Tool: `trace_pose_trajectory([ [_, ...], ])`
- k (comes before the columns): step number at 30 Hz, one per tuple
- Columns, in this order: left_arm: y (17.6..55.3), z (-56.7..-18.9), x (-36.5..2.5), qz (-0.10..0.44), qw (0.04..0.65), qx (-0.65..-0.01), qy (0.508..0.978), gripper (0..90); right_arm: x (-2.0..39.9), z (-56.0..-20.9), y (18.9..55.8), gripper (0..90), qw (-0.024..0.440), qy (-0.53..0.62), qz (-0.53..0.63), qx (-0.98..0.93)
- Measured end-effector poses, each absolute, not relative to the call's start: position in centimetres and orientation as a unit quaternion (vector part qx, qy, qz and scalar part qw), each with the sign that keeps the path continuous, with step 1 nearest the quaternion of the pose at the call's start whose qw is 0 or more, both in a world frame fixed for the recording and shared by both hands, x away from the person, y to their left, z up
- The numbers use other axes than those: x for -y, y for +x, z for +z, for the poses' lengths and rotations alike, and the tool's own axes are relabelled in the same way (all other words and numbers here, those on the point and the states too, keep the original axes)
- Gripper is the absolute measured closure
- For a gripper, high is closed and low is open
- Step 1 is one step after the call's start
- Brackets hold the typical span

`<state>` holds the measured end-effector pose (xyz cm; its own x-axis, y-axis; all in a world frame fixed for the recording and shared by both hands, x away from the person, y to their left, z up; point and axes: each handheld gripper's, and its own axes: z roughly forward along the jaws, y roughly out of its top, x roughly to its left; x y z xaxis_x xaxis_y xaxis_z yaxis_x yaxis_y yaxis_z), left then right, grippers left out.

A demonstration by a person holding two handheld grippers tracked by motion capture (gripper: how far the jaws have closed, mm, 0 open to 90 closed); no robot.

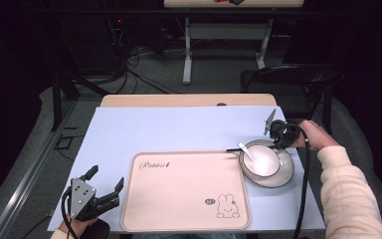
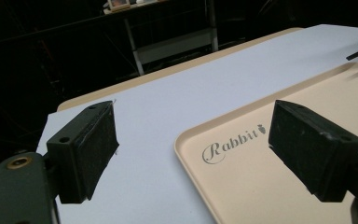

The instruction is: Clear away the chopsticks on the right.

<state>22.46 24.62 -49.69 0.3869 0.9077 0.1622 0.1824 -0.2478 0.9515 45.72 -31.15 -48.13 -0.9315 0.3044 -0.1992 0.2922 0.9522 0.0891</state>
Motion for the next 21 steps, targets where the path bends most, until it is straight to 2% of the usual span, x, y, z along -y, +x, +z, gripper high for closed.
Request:
trace_pose_trajectory([
  [21,22.5,-49.7,-24.6,0.387,0.467,-0.396,0.689,15.3,30.3,-49.8,45.8,79.3,0.073,0.115,-0.008,-0.991],
])
